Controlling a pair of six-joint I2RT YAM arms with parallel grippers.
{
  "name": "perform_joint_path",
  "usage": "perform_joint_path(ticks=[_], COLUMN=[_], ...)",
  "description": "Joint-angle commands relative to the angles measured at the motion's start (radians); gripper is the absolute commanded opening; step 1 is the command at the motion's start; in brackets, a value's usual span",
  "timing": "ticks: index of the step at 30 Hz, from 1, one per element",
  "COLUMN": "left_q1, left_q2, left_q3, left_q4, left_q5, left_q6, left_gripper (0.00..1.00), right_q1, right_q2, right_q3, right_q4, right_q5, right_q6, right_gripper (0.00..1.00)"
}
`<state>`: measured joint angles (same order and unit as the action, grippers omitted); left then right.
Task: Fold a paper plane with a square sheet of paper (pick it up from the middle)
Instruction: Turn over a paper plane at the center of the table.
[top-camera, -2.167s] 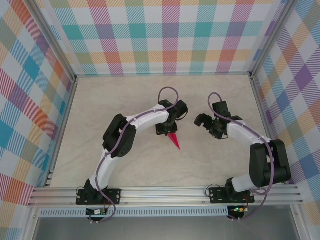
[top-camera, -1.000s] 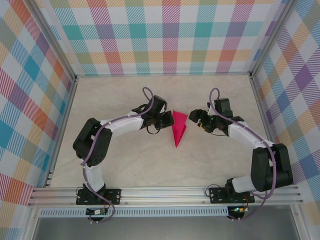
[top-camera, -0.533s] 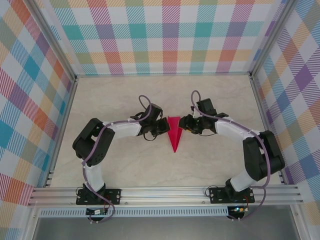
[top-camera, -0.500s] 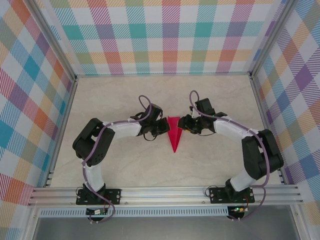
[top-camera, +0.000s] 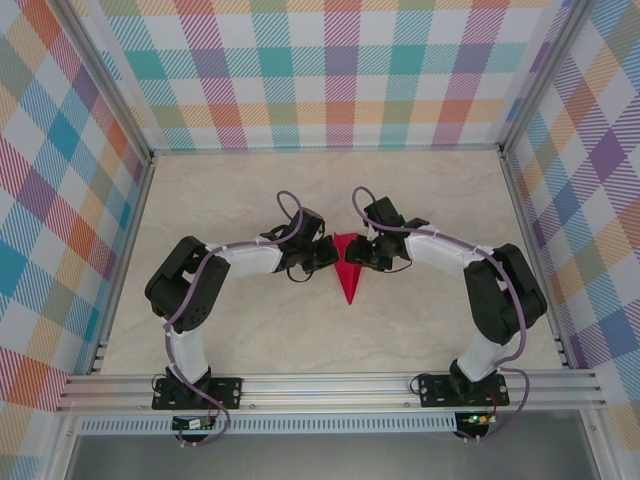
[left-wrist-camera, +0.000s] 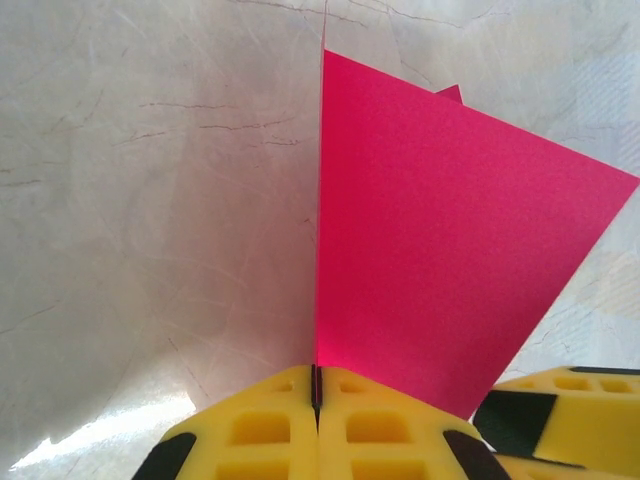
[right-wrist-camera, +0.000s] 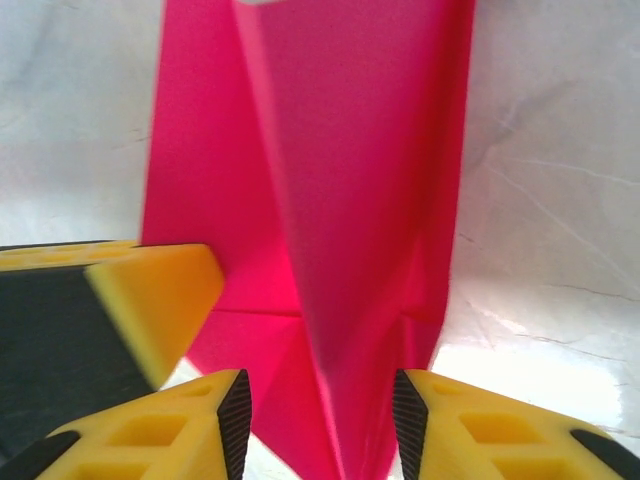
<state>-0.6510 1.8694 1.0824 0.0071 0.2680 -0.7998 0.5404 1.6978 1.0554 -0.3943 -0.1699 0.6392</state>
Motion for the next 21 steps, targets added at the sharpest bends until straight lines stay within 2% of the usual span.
perform_joint_path(ticks=[1,21], left_q1=[0.011,0.011], left_q2=[0.0,0.008], left_q3=[-0.008,-0.006], left_q4=[0.009,0.01], left_q5=[-0.012,-0.006], left_q6=[-0.004,-0.008], left_gripper=[0.0,0.01], right_q1=[0.013,0.07], right_q2=[0.021,0.006], right_q3=[0.028,-0.049], right_q4=[-0.049,0.009], right_q5=[0.015,-0.06], right_q6=[-0.013,0.002], right_gripper=[0.47,0.59])
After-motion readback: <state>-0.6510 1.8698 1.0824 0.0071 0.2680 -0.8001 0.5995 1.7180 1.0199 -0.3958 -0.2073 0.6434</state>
